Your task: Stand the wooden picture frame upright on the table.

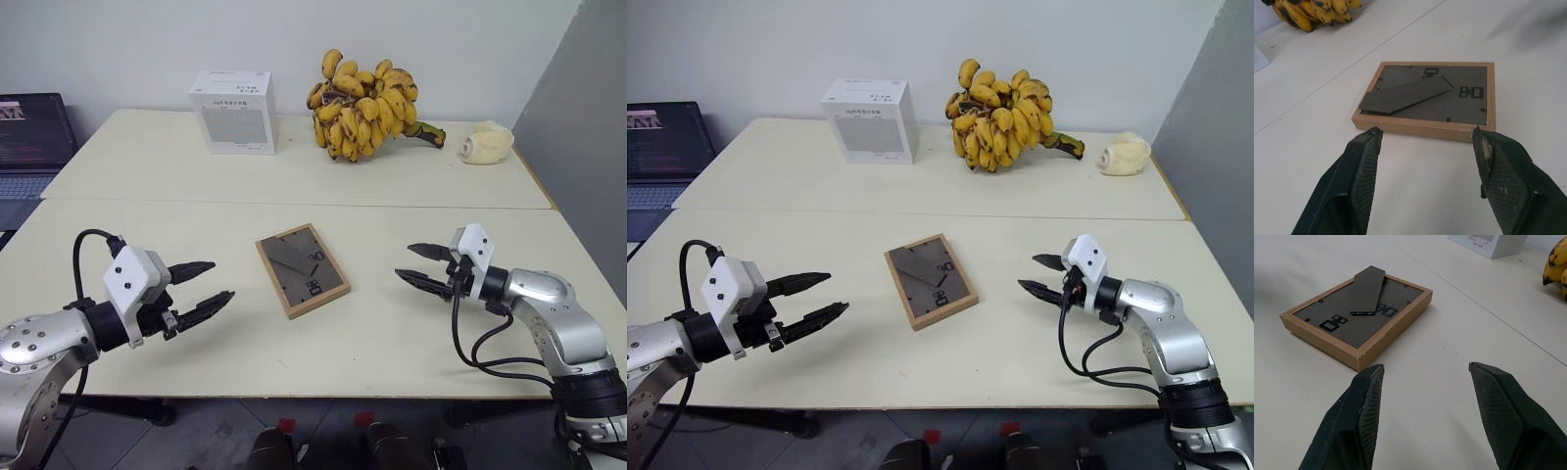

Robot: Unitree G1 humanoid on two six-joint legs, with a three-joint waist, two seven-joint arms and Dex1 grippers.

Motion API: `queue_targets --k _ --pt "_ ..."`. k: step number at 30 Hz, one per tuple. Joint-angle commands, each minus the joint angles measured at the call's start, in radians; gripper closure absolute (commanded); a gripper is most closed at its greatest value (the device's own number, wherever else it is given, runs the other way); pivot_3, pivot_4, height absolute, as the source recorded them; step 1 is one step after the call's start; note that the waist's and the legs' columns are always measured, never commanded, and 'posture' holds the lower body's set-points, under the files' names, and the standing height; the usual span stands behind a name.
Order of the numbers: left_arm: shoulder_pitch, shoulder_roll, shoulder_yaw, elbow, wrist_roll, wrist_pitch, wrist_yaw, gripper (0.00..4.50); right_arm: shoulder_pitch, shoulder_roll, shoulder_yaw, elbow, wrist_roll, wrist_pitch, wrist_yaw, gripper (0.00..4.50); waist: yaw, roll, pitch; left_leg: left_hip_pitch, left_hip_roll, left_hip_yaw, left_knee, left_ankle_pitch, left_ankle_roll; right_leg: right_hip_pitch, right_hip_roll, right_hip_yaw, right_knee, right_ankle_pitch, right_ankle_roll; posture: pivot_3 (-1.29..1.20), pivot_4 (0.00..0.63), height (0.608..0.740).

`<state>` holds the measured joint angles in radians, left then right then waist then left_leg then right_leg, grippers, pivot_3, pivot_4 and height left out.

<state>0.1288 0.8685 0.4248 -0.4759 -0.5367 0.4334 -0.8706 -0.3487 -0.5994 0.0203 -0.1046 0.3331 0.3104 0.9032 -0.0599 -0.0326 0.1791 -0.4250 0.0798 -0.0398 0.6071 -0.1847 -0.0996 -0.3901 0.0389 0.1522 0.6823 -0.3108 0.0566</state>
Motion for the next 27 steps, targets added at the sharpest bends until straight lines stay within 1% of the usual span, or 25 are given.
queue_targets --k 1,7,10,14,18,23,27 --pt "-0.019 -0.003 0.029 -0.012 -0.008 0.009 0.024 1.37 -0.016 0.008 -0.010 -0.001 -0.008 -0.027 -0.011 1.60 0.000 0.000 0.000 0.000 0.000 0.000 0.000 0.000 0.000 0.000 0.000 0.000 0.000 0.000 0.000 0.00 0.150 0.740" --pt "-0.023 -0.017 0.040 -0.001 0.016 0.059 0.109 1.37 -0.024 0.015 -0.001 0.012 -0.028 -0.046 -0.017 1.60 0.000 0.000 0.000 0.000 0.000 0.000 0.000 0.000 0.000 0.000 0.000 0.000 0.000 0.000 0.000 0.00 0.150 0.740" --pt "-0.017 -0.016 0.043 0.028 0.047 0.105 0.164 1.37 -0.027 0.023 0.001 0.018 -0.040 -0.051 -0.023 1.60 0.000 0.000 0.000 0.000 0.000 0.000 0.000 0.000 0.000 0.000 0.000 0.000 0.000 0.000 0.000 0.00 0.150 0.740" --pt "-0.036 -0.031 0.047 0.097 0.037 0.183 0.216 1.37 -0.033 0.036 0.020 0.017 -0.071 -0.060 -0.047 1.60 0.000 0.000 0.000 0.000 0.000 0.000 0.000 0.000 0.000 0.000 0.000 0.000 0.000 0.000 0.000 0.00 0.150 0.740" --pt "-0.113 -0.047 -0.042 0.210 0.097 0.209 0.270 1.37 -0.049 0.064 0.045 0.002 -0.090 -0.050 -0.076 1.60 0.001 0.000 0.000 0.000 0.000 -0.001 0.001 0.000 0.000 0.000 0.000 -0.001 0.001 0.000 0.000 0.00 0.150 0.740" --pt "-0.282 -0.134 -0.198 0.357 0.189 0.162 0.321 1.37 -0.061 0.097 0.063 -0.026 -0.105 -0.021 -0.125 1.60 0.009 0.000 0.000 0.000 -0.001 -0.001 0.001 0.000 0.000 0.001 0.000 -0.001 0.001 0.001 -0.001 0.00 0.150 0.740" --pt "-0.335 -0.172 -0.250 0.390 0.216 0.155 0.321 1.37 -0.045 0.100 0.061 -0.048 -0.114 -0.006 -0.149 1.60 0.009 0.000 0.000 -0.001 -0.001 -0.001 0.001 0.000 0.000 0.000 0.000 -0.001 0.001 0.003 -0.003 0.00 0.150 0.740"
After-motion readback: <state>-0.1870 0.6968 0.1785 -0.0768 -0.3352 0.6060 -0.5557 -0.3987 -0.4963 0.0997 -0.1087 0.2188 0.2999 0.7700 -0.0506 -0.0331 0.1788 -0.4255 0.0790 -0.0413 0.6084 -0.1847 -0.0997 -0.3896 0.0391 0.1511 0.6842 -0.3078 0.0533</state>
